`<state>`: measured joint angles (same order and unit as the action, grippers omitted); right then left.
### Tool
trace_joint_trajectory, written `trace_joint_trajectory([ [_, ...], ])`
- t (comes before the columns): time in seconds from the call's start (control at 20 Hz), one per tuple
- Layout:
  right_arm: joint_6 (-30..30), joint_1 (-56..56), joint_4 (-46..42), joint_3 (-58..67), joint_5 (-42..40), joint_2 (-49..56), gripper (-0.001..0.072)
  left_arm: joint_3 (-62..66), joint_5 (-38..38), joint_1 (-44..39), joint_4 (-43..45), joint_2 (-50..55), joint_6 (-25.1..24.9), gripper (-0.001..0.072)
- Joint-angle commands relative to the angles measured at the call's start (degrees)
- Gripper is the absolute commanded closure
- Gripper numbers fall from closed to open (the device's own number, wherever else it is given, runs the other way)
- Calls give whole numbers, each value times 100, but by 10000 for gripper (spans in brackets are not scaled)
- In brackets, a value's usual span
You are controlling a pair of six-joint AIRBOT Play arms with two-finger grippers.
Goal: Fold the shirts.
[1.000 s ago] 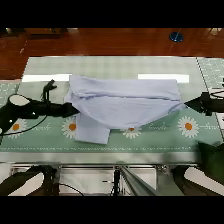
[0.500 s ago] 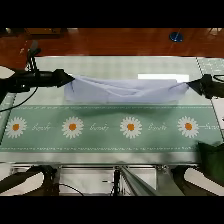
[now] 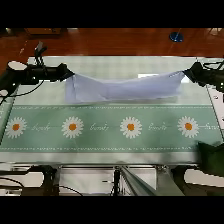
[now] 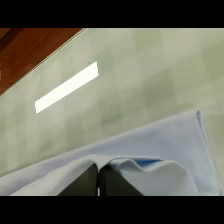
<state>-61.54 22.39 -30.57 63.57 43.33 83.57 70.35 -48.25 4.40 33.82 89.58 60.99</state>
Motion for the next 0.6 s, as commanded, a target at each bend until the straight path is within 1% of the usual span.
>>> trace_joint_trajectory([
  [0.0,-7,-151,42,52,-772,479,691,614,131,31,-7,621,-31,685],
  [0.15,-11,-155,52,52,-1191,675,691,1189,133,33,-4,1078,-31,686],
  [0.25,-9,-155,46,52,-1252,798,691,1399,129,20,-7,1368,-28,685],
  [0.55,22,-155,-225,52,-817,1176,691,1421,-35,17,-22,1908,-28,684],
])
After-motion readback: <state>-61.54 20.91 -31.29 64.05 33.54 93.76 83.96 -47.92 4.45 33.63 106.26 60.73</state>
